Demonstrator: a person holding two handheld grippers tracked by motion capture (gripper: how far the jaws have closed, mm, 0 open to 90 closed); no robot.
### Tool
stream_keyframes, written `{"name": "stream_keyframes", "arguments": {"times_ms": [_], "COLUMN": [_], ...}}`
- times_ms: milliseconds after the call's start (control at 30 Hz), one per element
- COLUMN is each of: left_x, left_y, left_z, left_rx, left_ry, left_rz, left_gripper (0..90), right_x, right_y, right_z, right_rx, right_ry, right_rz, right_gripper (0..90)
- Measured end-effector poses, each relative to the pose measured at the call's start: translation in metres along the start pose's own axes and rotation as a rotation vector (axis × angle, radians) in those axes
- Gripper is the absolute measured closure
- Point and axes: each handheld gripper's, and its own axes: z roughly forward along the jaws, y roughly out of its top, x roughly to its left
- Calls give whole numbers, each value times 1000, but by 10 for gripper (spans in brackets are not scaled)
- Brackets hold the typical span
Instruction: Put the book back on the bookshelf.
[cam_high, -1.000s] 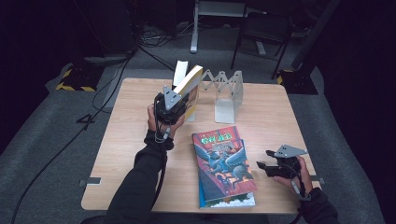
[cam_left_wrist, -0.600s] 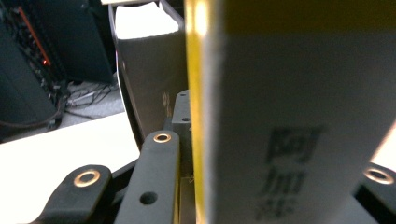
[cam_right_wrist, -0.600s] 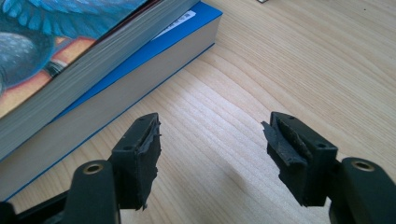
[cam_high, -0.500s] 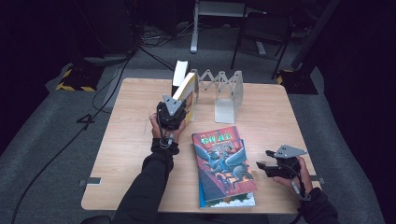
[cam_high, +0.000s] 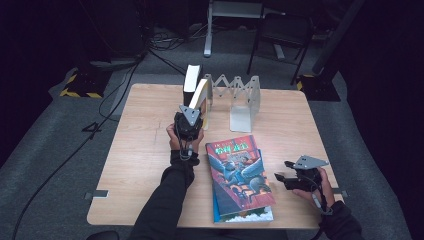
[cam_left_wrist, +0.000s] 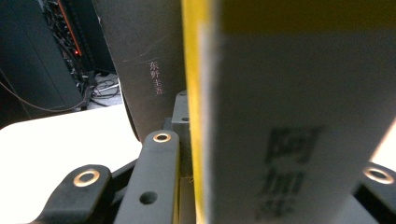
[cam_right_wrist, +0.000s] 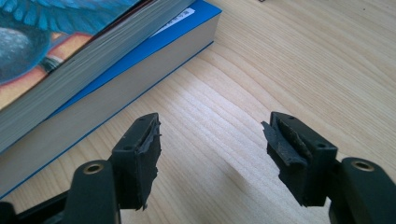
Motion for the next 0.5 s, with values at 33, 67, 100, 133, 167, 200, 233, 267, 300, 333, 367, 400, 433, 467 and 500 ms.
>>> {"name": "stream_keyframes", "arguments": {"times_ms": [33,67,100,133,167,200,233,267,300,333,367,400,433,467,500], "left_x": [-1,-2,-2,-4,-5,-5,-5,-4,-3,-3,-3,-3,-2,-2,-1], "left_y": [-2,-4,-4,-5,-5,-5,-5,-5,-5,-5,-5,-4,-4,-5,-5], "left_z": [2,3,4,6,7,8,9,10,11,12,12,13,14,14,14], "left_rx": [-12,-19,-18,-21,-26,-26,-27,-28,-27,-28,-29,-31,-30,-31,-31], "left_ry": [10,18,20,25,29,29,29,28,27,30,31,30,28,23,19], "left_rz": [-20,-32,-32,-36,-38,-35,-40,-47,-43,-42,-33,-21,-12,-1,4], "left_gripper": [748,748,748,748,747,747,747,745,744,744,742,740,739,738,737], "right_x": [1,1,1,1,1,1,0,0,0,0,0,0,0,0,0], "right_y": [0,0,0,0,0,0,0,0,0,0,0,0,0,0,0], "right_z": [0,0,0,1,1,1,1,2,2,2,2,2,1,1,0], "right_rx": [-1,1,1,1,1,2,3,4,7,9,9,7,0,-5,-10], "right_ry": [2,3,4,6,7,7,8,10,10,9,11,6,-3,-3,-1], "right_rz": [-3,-5,-8,-8,-8,-9,-7,-6,-5,-6,-8,-10,-12,-10,-6], "right_gripper": [352,351,352,351,352,351,351,351,351,351,352,358,365,365,364]}}
